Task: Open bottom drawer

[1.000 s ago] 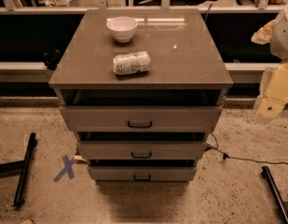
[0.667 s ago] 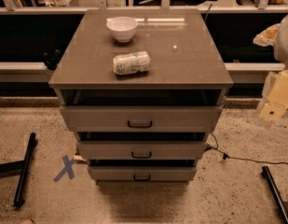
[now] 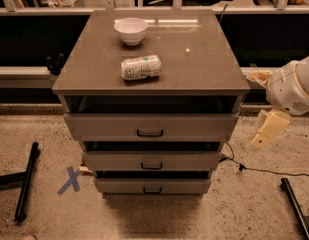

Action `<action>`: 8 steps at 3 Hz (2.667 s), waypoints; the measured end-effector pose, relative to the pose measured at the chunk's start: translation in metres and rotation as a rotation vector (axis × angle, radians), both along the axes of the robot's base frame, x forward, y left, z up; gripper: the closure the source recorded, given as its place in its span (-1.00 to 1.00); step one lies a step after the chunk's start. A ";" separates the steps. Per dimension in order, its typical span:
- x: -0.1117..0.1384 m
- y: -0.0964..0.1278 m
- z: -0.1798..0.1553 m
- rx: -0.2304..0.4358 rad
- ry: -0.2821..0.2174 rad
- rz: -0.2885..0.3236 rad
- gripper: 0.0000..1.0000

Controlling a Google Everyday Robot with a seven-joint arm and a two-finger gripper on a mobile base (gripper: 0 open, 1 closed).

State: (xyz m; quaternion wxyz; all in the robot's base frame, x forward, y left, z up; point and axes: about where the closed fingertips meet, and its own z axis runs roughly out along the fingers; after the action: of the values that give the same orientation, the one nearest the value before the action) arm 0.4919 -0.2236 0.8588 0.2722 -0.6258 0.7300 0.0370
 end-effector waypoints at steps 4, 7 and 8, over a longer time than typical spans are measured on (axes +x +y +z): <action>-0.037 -0.002 -0.221 -0.014 0.195 0.024 -1.00; -0.042 0.011 -0.333 -0.021 0.251 0.149 -1.00; -0.045 0.025 -0.403 0.014 0.269 0.224 -1.00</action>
Offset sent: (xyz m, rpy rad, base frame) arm -0.0257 -0.0006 -0.1355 -0.0890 0.1389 -0.0151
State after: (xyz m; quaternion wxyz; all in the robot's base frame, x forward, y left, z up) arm 0.4474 -0.1981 0.4558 0.1706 -0.6907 0.6853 0.1557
